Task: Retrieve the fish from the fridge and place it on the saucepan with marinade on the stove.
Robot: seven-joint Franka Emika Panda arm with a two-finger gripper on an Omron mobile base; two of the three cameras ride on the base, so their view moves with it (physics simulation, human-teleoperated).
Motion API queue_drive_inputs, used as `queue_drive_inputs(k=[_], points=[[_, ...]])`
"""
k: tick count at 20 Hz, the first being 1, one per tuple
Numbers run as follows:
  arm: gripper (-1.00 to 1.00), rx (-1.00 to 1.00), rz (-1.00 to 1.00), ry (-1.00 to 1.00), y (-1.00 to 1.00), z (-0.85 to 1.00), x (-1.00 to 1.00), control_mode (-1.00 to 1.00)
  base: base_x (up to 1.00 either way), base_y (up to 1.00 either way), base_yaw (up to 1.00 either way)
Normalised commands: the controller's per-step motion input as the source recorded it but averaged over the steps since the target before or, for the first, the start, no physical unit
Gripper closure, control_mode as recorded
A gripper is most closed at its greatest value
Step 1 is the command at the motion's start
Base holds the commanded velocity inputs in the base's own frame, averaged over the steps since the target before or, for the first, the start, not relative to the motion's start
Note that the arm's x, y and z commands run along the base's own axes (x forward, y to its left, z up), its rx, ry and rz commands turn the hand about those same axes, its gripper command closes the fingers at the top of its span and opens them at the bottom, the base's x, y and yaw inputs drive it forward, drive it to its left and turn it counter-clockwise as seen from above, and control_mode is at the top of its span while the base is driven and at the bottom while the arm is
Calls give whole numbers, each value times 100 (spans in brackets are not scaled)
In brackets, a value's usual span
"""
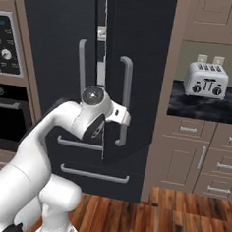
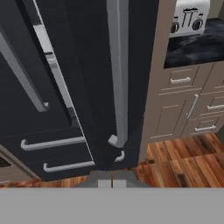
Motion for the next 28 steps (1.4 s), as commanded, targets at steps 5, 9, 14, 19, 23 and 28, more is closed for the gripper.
queue_drive_inputs(k=[5, 9, 14, 19, 23, 28], points=[[100, -3, -22, 0, 75, 0, 52, -100, 0, 0, 0], [100, -7, -33, 0, 73, 0, 51, -100, 0, 0, 0], [100, -4, -24, 5, 78, 0, 15, -100, 0, 0, 0], [100, -3, -19, 7, 72, 0, 44, -100, 0, 0, 0], [100, 0, -12, 0, 13, -1, 75, -100, 0, 0, 0], [100, 0, -7, 0, -2, -12, 71, -100, 0, 0, 0]])
